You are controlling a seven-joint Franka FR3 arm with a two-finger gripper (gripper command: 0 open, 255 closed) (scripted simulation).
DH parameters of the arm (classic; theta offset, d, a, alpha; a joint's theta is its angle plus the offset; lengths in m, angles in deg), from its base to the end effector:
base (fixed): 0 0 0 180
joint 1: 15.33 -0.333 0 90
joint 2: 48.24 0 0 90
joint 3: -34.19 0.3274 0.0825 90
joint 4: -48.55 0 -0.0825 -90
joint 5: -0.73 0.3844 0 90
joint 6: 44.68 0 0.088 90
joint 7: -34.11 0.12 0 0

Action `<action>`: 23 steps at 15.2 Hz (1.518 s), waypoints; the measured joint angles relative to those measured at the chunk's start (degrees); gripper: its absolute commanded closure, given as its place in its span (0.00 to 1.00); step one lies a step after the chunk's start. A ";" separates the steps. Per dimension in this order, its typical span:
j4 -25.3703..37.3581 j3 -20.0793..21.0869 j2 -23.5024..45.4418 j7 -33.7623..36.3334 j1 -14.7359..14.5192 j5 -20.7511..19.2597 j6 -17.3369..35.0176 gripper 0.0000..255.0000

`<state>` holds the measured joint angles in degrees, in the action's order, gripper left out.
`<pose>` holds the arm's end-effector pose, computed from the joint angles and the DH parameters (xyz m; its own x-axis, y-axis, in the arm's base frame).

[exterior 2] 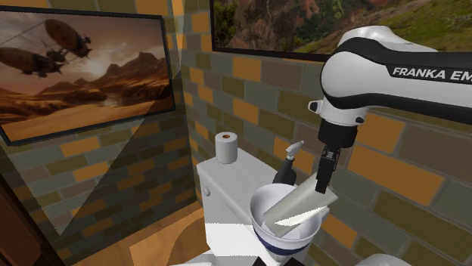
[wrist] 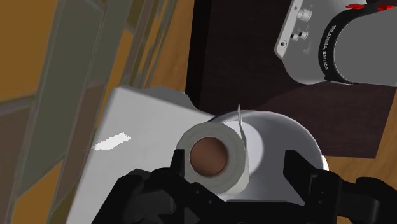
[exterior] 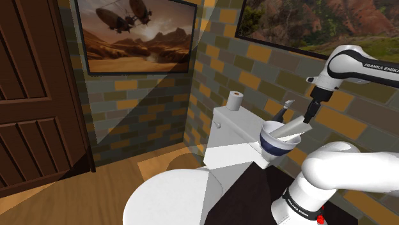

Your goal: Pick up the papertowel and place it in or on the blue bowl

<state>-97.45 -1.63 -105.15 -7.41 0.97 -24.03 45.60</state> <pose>0.1218 -0.2763 0.4862 0.9947 0.1023 0.0032 0.1021 -0.9891 -0.1060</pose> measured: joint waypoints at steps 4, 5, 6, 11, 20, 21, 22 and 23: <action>-0.92 -0.04 0.10 0.39 -0.10 -0.67 0.65 1.00; -0.69 -0.14 0.41 0.42 -0.27 -0.69 0.73 1.00; -0.62 -0.06 0.49 0.50 -0.35 -0.65 0.66 1.00; 1.02 0.52 0.18 0.11 -0.52 0.98 -1.94 1.00; 7.69 3.12 1.55 0.05 -1.75 3.70 -7.72 1.00; 7.70 3.12 1.55 0.05 -1.75 3.71 -7.73 0.00; 7.70 3.12 1.55 0.05 -1.75 3.70 -7.73 0.00; 9.33 1.00 3.62 -1.46 -3.00 4.33 -8.23 0.00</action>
<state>-88.12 -0.63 -101.53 -8.87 -2.02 -19.70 37.37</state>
